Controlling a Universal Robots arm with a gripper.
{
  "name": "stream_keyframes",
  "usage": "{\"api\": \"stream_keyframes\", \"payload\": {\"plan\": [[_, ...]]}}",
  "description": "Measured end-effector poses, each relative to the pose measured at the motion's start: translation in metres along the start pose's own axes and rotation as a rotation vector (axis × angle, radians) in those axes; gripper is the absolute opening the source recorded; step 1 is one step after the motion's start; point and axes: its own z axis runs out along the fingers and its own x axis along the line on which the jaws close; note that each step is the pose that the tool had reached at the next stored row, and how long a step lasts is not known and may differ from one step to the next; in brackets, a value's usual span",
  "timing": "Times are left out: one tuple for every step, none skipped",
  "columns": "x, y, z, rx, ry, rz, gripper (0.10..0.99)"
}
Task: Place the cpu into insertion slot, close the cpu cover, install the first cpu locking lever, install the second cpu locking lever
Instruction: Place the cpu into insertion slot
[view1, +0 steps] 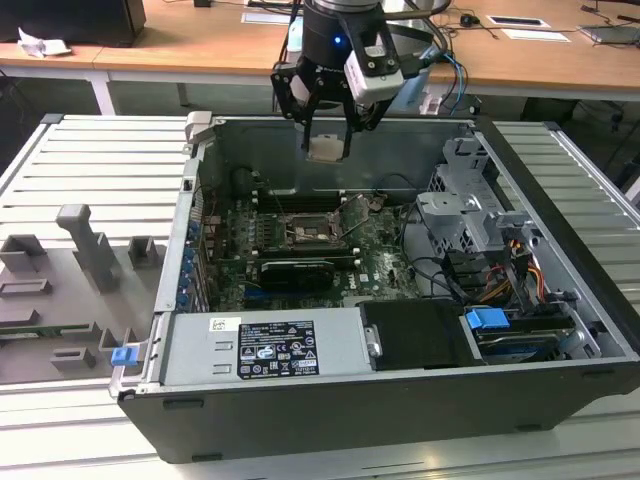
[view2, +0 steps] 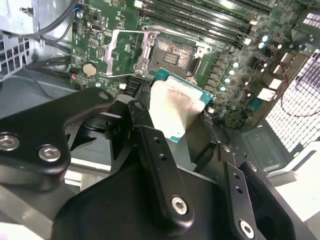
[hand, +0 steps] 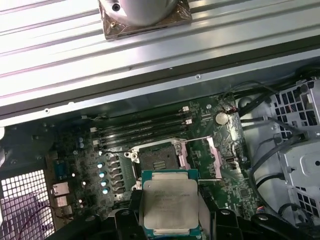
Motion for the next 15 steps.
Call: {"api": "stream_keyframes", "payload": {"plan": [[0.0,0.0,0.0003,0.0,-0.0011,0.014,0.525],[0.0,-0.0001,0.0007,0.0,-0.0027,0.031,0.525],[0.0,-0.0001,0.001,-0.001,-0.0037,0.044,0.525],[0.0,-0.0001,0.0011,-0.001,-0.0043,0.051,0.525],[0.0,-0.0001,0.0012,-0.001,-0.0047,0.055,0.525],[0.0,-0.0001,0.0013,-0.001,-0.0049,0.059,0.525],[0.0,-0.0001,0.0016,-0.001,-0.0054,0.065,0.525],[0.0,-0.0002,0.0019,-0.001,-0.0059,0.07,0.525],[0.0,-0.0002,0.0021,-0.001,-0.0066,0.078,0.525],[0.0,-0.0002,0.0022,-0.001,-0.0074,0.088,0.525],[0.0,-0.0002,0.0024,-0.002,-0.0083,0.099,0.525],[0.0,-0.0002,0.0025,-0.002,-0.0095,0.114,0.525],[0.0,-0.0002,0.0026,-0.002,-0.0104,0.124,0.525],[0.0,-0.0002,0.0027,-0.002,-0.0112,0.133,0.525],[0.0,-0.0002,0.0028,-0.003,-0.0126,0.15,0.525]]}}
